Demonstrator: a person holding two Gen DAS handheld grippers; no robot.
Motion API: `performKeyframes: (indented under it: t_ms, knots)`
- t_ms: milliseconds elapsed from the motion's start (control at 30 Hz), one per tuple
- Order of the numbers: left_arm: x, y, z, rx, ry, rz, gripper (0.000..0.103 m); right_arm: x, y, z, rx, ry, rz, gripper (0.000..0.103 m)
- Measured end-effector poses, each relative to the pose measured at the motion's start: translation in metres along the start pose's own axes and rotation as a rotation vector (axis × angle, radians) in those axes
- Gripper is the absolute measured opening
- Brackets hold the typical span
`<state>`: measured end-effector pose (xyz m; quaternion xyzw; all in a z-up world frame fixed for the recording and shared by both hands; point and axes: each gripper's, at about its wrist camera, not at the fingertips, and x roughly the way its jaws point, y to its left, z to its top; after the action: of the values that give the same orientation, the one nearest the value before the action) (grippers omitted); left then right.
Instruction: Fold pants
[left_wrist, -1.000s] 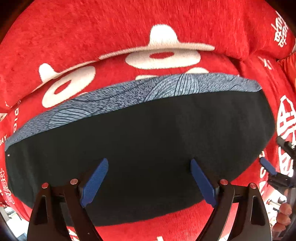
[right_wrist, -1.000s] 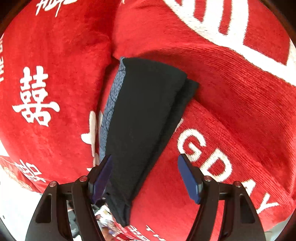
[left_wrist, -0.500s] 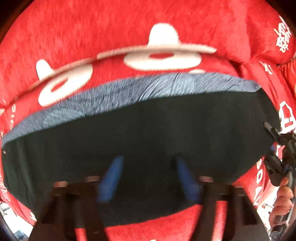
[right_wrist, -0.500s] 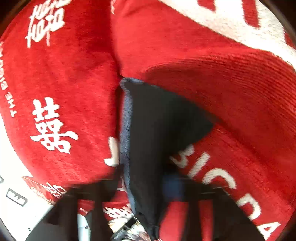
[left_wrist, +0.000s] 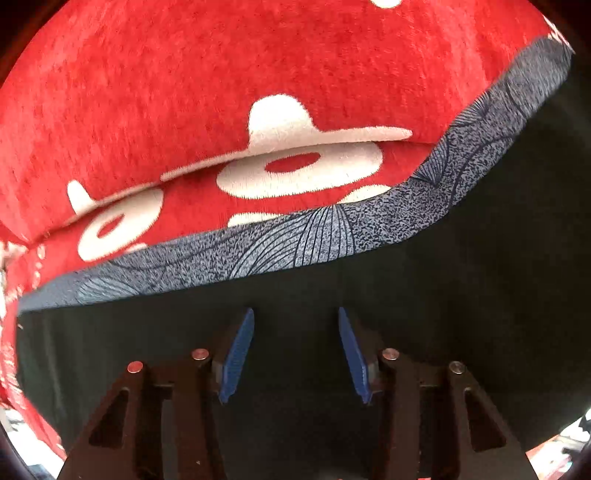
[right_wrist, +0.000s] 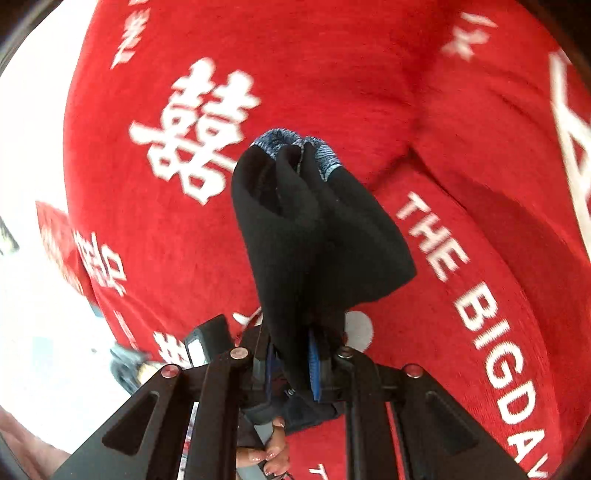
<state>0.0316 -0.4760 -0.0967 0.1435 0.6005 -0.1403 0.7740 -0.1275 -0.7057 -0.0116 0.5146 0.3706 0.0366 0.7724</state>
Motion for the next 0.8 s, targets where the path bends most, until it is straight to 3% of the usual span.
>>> performKeyframes:
  t_ms: [267,333,367,400,600,733,800]
  knots:
    - [-0.01,0.057,0.001,-0.076,0.031,-0.198,0.049,0.023,0.075,-0.019,-0.308,0.061,-0.139,0.016]
    - [-0.021,0.086,-0.003,-0.09,0.009,-0.194,0.054,0.031,0.093,-0.03,-0.386,0.08,-0.183,0.016]
    - [-0.027,0.107,-0.007,-0.101,-0.007,-0.185,0.07,0.038,0.103,-0.037,-0.434,0.091,-0.21,0.016]
    - [-0.031,0.122,-0.01,-0.112,-0.023,-0.178,0.076,0.046,0.115,-0.045,-0.488,0.105,-0.241,0.016]
    - [-0.043,0.236,-0.02,-0.148,-0.034,-0.09,0.076,0.121,0.164,-0.119,-0.781,0.217,-0.403,0.016]
    - [-0.037,0.306,-0.04,-0.206,0.002,-0.062,0.076,0.198,0.163,-0.184,-0.907,0.345,-0.518,0.017]
    - [-0.035,0.326,-0.05,-0.23,0.018,-0.057,0.076,0.235,0.152,-0.218,-0.982,0.411,-0.625,0.025]
